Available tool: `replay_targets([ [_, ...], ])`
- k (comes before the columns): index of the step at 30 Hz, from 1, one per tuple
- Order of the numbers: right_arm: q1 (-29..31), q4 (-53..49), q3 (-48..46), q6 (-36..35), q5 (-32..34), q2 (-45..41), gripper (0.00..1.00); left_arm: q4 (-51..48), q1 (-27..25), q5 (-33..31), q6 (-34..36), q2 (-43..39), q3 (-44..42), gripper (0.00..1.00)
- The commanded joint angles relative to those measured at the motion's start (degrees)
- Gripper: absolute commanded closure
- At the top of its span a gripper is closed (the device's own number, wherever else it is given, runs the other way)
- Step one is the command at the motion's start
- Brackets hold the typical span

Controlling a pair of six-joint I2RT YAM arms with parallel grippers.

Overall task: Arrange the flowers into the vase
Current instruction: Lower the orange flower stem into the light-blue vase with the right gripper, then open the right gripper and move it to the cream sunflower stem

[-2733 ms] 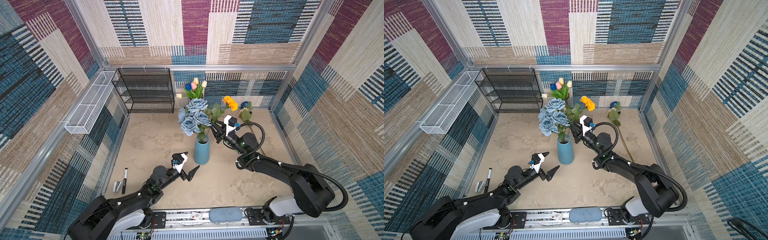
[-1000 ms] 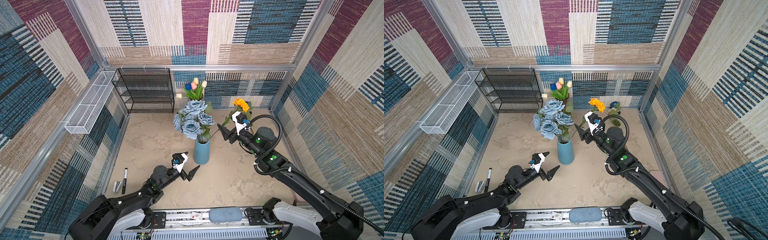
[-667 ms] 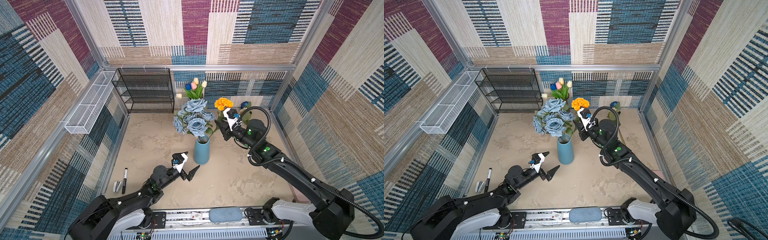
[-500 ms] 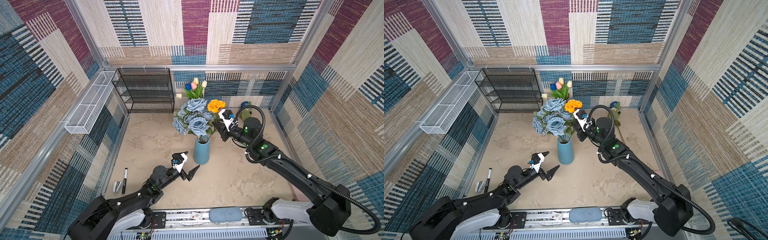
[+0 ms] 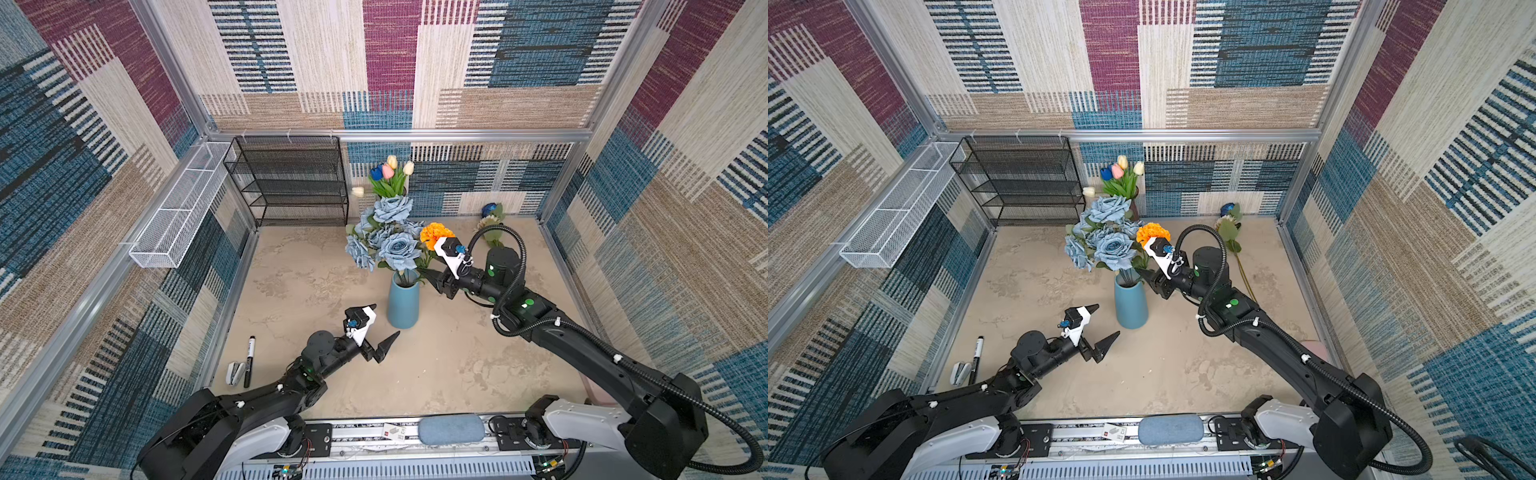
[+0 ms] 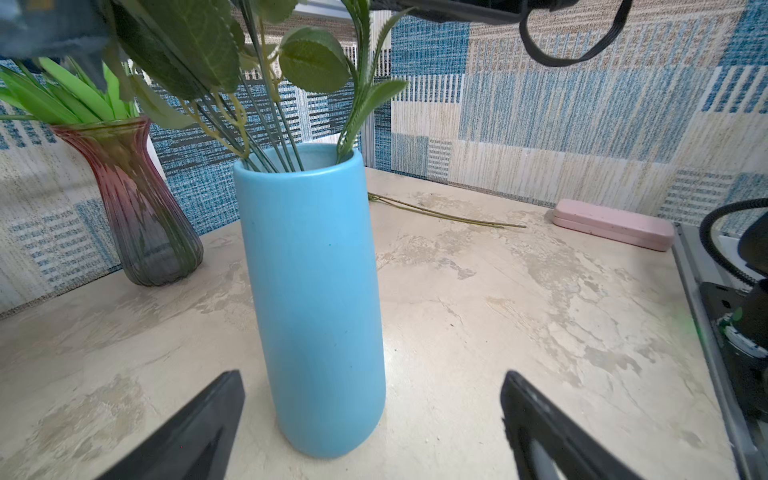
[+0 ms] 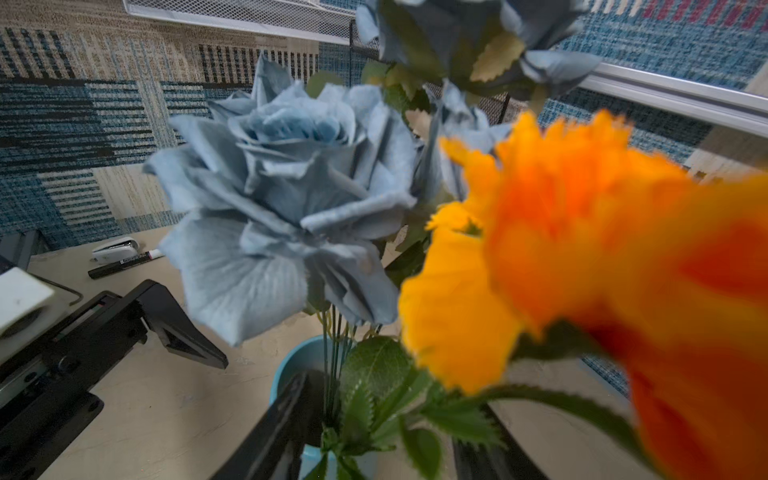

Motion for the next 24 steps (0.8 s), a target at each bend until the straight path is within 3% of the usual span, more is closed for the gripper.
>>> replay_targets([
  [1, 0.09, 2.91, 0.92, 1.09, 4.34, -1.36, 0.3, 1.75, -0.04, 0.23, 0.58, 0.04, 0.26, 0.01],
  [7, 0.05, 1.74, 0.49, 3.03, 11.32, -3.82, 0.24, 1.9, -0.04, 0.5, 0.27, -0.18, 0.15, 0.01],
  [14, -2.11, 8.22, -4.63, 5.77, 17.3, -9.89, 0.23, 0.72, -0.04, 0.37, 0.26, -1.76, -0.14, 0.01],
  [20, -11.61, 13.12, -7.55, 12.81, 20.27, -11.27, 0.21, -0.08, -0.04, -0.2, 0.52, -2.6, -0.21, 0.01],
  [24, -22.74, 6.2, -3.92, 20.7, 20.58, -3.41, 0.18, 0.38, -0.04, 0.58, -0.12, -3.13, -0.38, 0.01],
])
